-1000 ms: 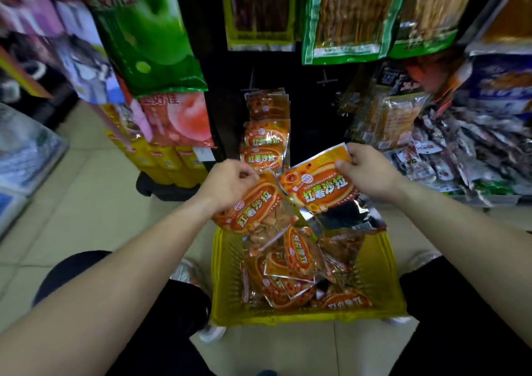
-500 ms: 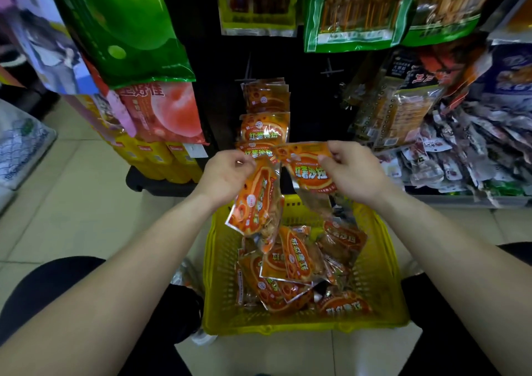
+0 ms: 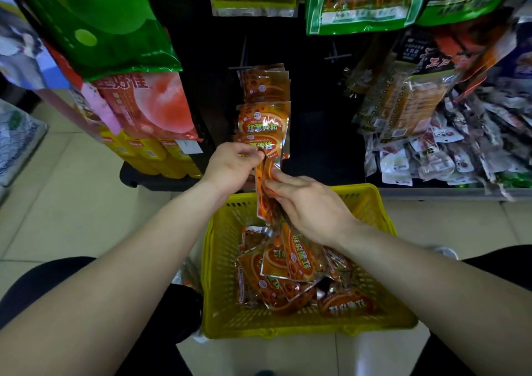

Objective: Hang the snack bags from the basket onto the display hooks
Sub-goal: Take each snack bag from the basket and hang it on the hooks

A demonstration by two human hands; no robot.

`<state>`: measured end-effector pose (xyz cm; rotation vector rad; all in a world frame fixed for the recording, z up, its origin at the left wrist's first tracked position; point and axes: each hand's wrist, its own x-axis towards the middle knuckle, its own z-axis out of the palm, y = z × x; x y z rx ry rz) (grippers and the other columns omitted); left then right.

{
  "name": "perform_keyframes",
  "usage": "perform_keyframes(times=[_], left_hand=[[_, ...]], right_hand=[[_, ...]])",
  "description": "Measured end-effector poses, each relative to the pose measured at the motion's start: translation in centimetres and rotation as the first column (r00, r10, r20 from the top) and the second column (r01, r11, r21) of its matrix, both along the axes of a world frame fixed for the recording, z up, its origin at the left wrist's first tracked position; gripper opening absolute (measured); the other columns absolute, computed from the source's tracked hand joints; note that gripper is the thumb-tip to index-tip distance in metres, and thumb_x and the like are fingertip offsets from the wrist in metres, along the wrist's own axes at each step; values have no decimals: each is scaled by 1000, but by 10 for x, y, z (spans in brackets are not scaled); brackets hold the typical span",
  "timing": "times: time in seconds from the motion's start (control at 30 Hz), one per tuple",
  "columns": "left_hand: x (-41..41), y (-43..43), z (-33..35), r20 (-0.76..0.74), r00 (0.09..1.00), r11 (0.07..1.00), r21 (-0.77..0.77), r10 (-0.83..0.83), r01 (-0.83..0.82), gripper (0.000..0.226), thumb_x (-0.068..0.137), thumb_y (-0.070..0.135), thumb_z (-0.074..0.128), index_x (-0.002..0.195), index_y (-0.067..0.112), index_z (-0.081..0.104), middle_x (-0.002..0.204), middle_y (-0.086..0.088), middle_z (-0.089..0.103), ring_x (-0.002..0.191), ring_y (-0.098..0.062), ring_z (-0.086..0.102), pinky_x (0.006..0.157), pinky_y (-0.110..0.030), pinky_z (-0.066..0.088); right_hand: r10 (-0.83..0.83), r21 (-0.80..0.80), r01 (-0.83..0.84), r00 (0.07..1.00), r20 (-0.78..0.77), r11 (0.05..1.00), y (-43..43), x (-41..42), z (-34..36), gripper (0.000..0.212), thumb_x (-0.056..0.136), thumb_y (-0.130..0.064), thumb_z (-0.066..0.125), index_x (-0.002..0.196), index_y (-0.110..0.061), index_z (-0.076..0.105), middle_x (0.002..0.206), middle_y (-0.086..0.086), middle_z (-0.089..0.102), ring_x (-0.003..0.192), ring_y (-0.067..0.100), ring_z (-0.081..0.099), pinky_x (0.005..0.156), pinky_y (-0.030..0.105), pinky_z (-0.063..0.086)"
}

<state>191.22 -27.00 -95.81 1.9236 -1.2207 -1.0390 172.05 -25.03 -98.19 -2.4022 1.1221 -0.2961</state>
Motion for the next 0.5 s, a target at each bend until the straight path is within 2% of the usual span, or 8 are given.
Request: perform_keyframes(times=[0.07,0.13,0.23,0.37,0.43,0.5], left_hand=[[-3,2,1,-8,1000,999,37,1,-1,40,86,35,76,120,16,68,119,-3,70,111,-18,65,101,-39,50],[-4,4,1,-50,999,997,74,7,-3,48,81,27,81,124,15,65,113,-5,72,105,-21,69,98,-43,53],[-2,5,3,-28,1000,997,76,4,-2,50,80,12,80,127,14,63,104,-4,75,96,-19,72,96,-42,55],[2,6,5,-2,1000,997,75,-8,8,45,82,5,76,124,16,65,99,-6,75,90,-21,73,91,-43,57],[3,7,6,26,997,995,69,-75,73,41,84,8,76,122,18,66,101,-9,74,91,-23,73,89,-44,58],[2,9,9,52,985,986,52,-162,159,38,85,10,76,121,19,66,105,-10,73,93,-24,72,89,-45,58]], right_hand=[[22,-18,-22,1000,-3,1000,1,2,-1,43,104,-29,40,147,-28,44,157,-5,33,136,24,43,107,39,43],[40,-30,-40,999,2,999,3,4,-2,44,104,-28,39,147,-27,43,156,-5,36,136,24,44,106,38,44],[41,-49,-42,999,-24,998,5,7,-3,45,104,-30,40,149,-27,40,155,-6,38,136,23,43,106,36,43],[105,-41,-110,989,-104,993,5,6,4,59,98,-56,37,151,-28,35,156,-7,37,137,18,38,108,36,37],[101,-67,-107,991,-94,992,1,4,11,61,96,-62,32,145,-27,44,148,-7,47,131,16,42,106,39,42],[0,-95,-1,1000,-4,995,-6,0,18,51,96,-57,38,136,-26,51,134,-6,53,123,16,48,99,41,47]])
